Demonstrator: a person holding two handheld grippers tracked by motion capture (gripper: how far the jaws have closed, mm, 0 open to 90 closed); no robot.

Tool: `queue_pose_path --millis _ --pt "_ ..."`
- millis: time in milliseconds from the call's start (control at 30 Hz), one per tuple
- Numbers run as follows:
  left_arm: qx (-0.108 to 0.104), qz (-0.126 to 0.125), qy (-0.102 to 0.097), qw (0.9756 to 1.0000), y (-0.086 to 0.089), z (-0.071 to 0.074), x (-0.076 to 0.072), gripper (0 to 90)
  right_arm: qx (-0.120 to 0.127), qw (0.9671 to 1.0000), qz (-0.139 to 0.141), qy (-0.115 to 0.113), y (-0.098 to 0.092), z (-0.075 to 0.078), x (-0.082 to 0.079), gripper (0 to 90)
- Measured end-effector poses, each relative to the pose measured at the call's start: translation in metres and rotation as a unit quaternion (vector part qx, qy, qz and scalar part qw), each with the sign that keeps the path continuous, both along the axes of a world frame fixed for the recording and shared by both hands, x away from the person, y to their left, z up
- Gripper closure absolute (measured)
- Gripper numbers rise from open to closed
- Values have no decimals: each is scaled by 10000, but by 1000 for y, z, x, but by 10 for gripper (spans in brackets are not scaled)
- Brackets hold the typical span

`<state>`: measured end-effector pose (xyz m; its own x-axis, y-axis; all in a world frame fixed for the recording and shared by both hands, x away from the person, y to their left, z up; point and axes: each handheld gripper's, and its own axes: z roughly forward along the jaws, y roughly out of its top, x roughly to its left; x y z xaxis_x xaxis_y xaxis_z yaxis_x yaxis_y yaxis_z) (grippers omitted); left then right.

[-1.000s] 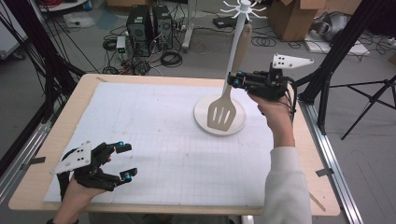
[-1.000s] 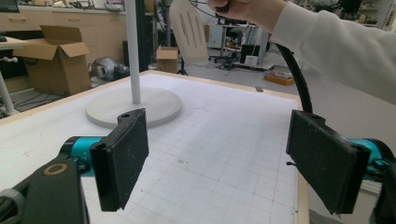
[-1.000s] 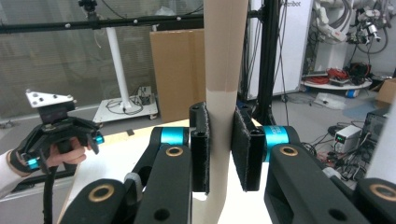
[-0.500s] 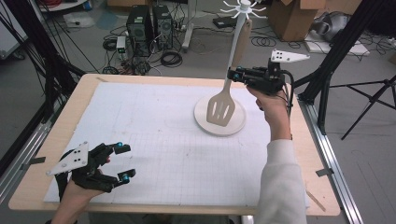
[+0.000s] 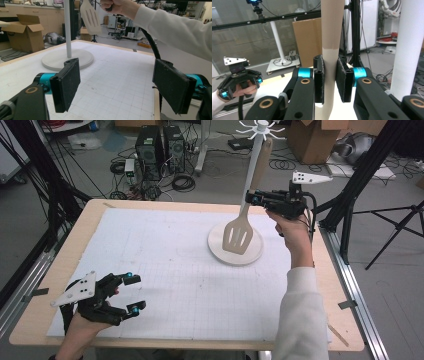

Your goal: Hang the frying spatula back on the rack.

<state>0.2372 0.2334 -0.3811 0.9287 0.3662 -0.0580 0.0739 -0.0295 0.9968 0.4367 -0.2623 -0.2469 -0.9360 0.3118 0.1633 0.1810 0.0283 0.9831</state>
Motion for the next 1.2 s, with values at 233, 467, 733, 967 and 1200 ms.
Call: queue_pose_path --millis 233,467,733,967,1200 --pt "-13 -19 15 10000 0 -1 1 229 41 9999 18 127 0 -2 5 784" --pt "-26 -30 43 10000 -1 -1 1 231 -4 9999 -38 132 3 -3 7 784" --pt "-9 -70 35 10000 -3 -1 1 233 -157 9992 -371 10 12 -3 7 784" --pt "-13 -72 41 10000 -4 -2 0 234 -232 9976 -653 -3 13 -3 8 783" --pt "-19 -95 46 9999 -6 -2 0 233 -318 9957 -870 -87 11 -3 8 768"
